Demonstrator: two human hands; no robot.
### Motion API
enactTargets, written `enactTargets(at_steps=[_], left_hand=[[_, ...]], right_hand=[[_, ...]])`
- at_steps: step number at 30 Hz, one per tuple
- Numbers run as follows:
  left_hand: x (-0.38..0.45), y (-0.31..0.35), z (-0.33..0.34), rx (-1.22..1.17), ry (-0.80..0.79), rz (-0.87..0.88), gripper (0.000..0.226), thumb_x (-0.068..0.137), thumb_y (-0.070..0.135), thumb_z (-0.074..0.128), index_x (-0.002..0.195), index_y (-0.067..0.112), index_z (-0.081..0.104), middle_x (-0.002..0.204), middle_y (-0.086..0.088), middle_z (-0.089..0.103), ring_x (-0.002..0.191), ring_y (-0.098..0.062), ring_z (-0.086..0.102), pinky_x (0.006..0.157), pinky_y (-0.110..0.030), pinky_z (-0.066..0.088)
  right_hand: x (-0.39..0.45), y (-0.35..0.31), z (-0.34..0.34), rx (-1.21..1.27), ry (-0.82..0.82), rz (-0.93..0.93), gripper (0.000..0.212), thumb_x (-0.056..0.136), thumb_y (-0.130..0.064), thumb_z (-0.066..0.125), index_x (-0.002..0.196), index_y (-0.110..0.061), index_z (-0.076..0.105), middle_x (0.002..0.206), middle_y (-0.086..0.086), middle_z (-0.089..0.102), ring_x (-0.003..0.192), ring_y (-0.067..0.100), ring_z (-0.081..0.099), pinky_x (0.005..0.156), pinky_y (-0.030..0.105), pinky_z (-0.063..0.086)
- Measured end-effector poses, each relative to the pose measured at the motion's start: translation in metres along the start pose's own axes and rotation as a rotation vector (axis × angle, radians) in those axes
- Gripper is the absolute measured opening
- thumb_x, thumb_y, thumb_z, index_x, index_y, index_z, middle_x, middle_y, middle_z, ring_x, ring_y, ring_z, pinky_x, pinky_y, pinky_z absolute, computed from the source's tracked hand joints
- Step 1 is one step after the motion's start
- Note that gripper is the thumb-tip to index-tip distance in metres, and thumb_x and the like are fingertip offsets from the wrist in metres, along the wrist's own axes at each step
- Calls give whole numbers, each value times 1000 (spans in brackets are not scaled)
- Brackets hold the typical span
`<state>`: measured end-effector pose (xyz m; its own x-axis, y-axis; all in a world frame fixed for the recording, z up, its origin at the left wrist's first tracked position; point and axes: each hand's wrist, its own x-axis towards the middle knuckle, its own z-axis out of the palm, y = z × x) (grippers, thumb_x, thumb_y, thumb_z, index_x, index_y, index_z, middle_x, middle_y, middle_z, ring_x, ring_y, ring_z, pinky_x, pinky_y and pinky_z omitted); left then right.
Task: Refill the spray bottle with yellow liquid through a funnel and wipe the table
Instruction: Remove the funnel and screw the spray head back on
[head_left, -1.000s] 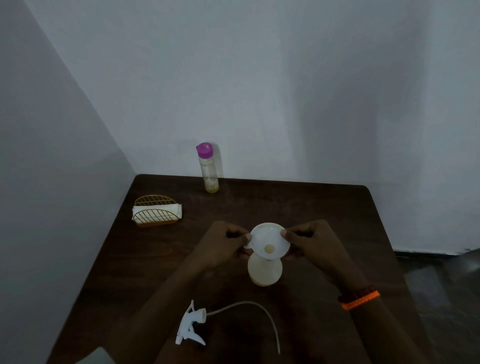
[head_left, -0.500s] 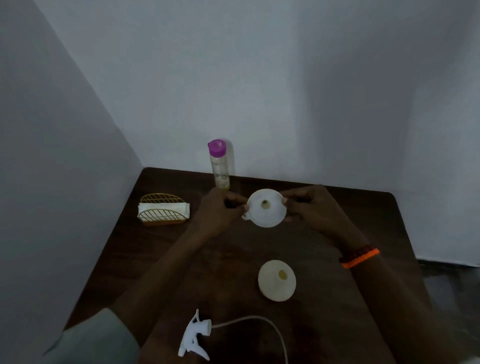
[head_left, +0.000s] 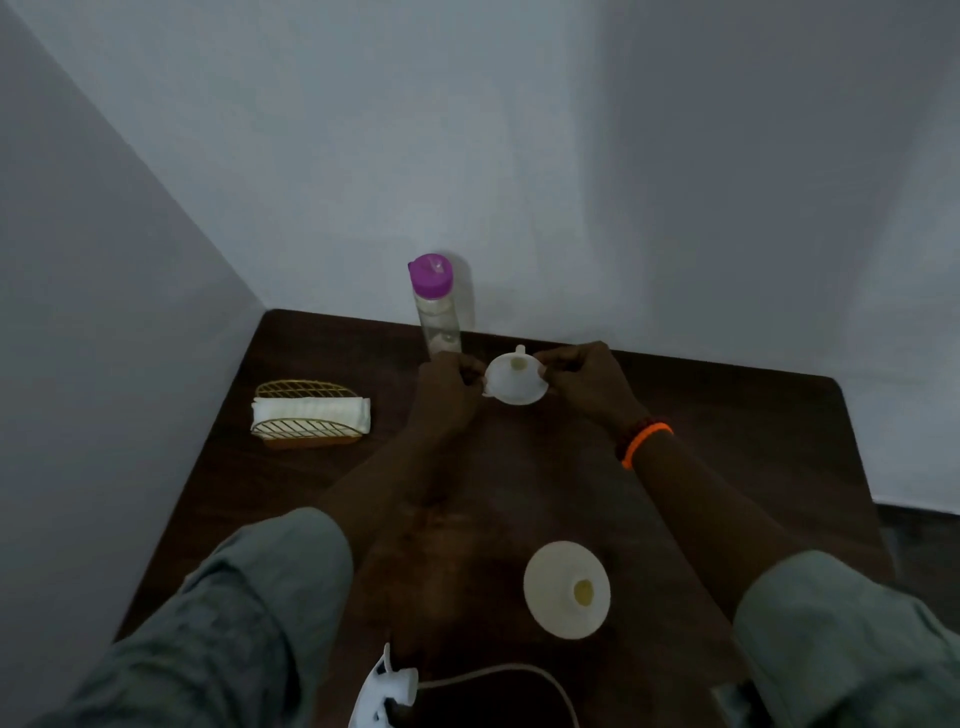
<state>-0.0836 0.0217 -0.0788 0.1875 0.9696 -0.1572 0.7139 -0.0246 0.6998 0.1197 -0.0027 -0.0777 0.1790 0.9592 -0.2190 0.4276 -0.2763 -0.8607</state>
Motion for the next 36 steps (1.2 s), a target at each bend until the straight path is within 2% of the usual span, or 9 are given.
enactTargets(at_steps=[2,4,8,15,23,26,31,34,36], left_hand=[[10,-10,8,-2,-31,-32,24,90,15,66,112,17,73,117,-2,70,111,-19,62,93,-25,49],[17,-16,12,-11,-56,-51,25,89,16,66,113,17,73,117,-3,70,107,-20,63,96,-33,52],[23,-23,17,-41,-93,-58,26,91,16,64,116,15,71,110,-7,72,95,-19,68,91,-36,57],[25,-24,19,-76,-122,-61,28,90,14,65,117,12,70,100,-10,74,90,-23,70,85,-36,58],[15,-41,10,-87,-163,-214,39,84,9,71,123,13,65,119,-5,68,99,-21,68,94,-42,56],[-18,-49,-3,-135,-92,-273,30,83,17,75,112,20,71,106,0,72,96,-17,69,92,-42,57],[-130,-77,-23,-114,-9,-332,20,78,27,80,97,26,74,96,4,74,88,-10,69,84,-31,57],[-191,-103,-31,-126,-133,-415,22,78,31,82,97,27,73,94,4,73,83,-8,69,72,-22,56],[-224,-119,-32,-55,-176,-398,25,77,38,81,98,33,70,95,11,70,87,-4,66,73,-19,53]], right_hand=[[9,8,5,5,3,15,20,86,-12,72,105,-14,79,108,1,76,101,10,69,88,27,57],[17,14,9,4,8,31,21,86,-13,72,106,-14,78,110,2,76,102,10,69,91,31,58],[24,22,13,27,15,55,23,87,-14,73,110,-12,77,112,4,75,103,11,68,92,31,58],[31,32,17,58,8,109,24,87,-16,73,110,-15,77,113,3,75,104,15,69,92,39,59],[11,29,2,124,28,170,40,81,-17,78,119,-21,70,94,2,76,93,16,72,84,43,61],[-26,31,-11,186,102,232,35,86,-12,75,120,-15,69,93,5,74,90,21,72,78,46,63],[-118,56,-34,177,174,387,23,91,-15,69,114,-15,69,102,6,71,90,19,70,73,35,61],[-174,73,-33,173,160,482,16,92,-15,68,107,-11,71,93,8,74,87,22,72,71,38,62],[-209,79,-28,145,132,496,11,91,-15,70,100,-9,73,89,12,75,86,27,72,74,43,62]])
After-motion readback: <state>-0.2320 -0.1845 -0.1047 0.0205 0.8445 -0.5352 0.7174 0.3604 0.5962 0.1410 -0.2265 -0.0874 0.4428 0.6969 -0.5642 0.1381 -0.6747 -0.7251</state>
